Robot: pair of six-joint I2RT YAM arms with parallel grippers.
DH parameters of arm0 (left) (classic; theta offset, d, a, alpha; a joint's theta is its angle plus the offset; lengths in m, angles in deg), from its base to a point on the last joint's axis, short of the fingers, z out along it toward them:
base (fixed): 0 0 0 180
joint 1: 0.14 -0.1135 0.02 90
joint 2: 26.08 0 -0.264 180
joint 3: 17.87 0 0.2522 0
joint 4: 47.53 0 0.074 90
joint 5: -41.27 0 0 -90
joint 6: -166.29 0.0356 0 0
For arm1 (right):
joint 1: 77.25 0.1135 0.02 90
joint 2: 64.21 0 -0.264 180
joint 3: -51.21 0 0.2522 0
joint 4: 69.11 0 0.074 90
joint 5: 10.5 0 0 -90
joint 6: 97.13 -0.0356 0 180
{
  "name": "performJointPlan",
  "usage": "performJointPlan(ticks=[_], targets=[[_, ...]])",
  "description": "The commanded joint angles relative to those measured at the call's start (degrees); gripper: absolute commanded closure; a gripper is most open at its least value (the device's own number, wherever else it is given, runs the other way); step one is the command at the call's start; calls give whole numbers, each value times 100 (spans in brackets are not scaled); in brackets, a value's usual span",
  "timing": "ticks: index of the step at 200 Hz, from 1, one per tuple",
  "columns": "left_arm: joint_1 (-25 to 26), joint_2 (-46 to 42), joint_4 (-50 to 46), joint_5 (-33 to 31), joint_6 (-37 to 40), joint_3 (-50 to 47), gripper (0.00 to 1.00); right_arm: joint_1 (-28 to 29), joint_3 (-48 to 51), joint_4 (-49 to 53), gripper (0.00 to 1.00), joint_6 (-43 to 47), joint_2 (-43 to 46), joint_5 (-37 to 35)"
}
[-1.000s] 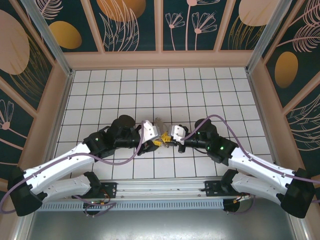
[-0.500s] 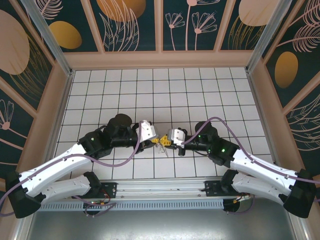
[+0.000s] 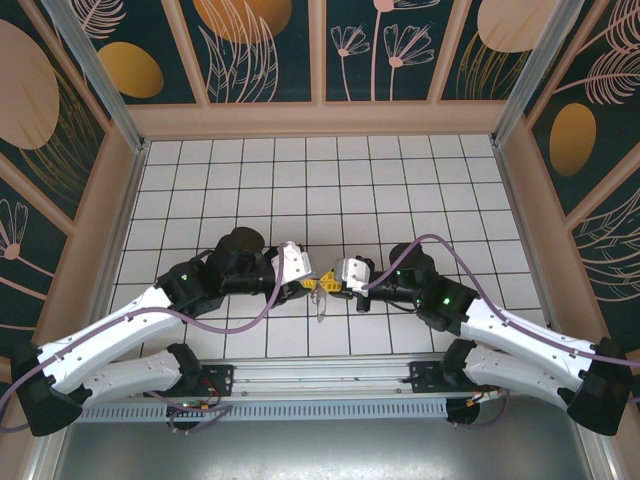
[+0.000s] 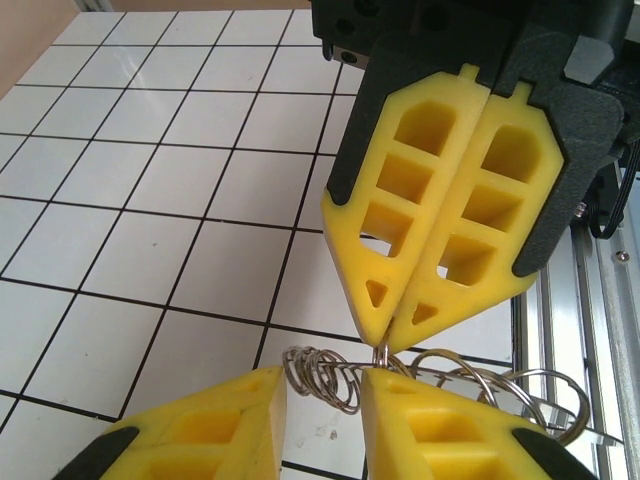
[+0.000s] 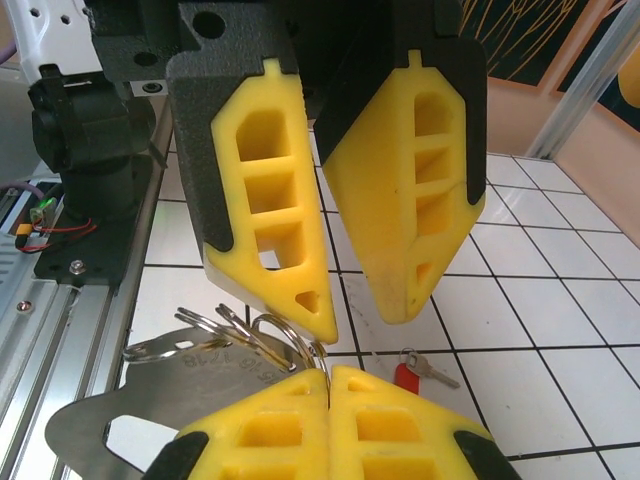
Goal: Put the keys on the keyring
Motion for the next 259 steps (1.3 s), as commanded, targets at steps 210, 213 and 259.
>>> performJointPlan(ticks=[210, 213, 259], targets=[[-10, 85, 42, 193, -31, -34, 77, 136, -316, -124, 100, 124, -69, 16], [-5, 94, 31, 191, -35, -26, 77, 135, -316, -129, 100, 130, -68, 19], [-2, 195, 73, 242, -13, -7, 81, 149, -358, -173, 100, 165, -91, 153]])
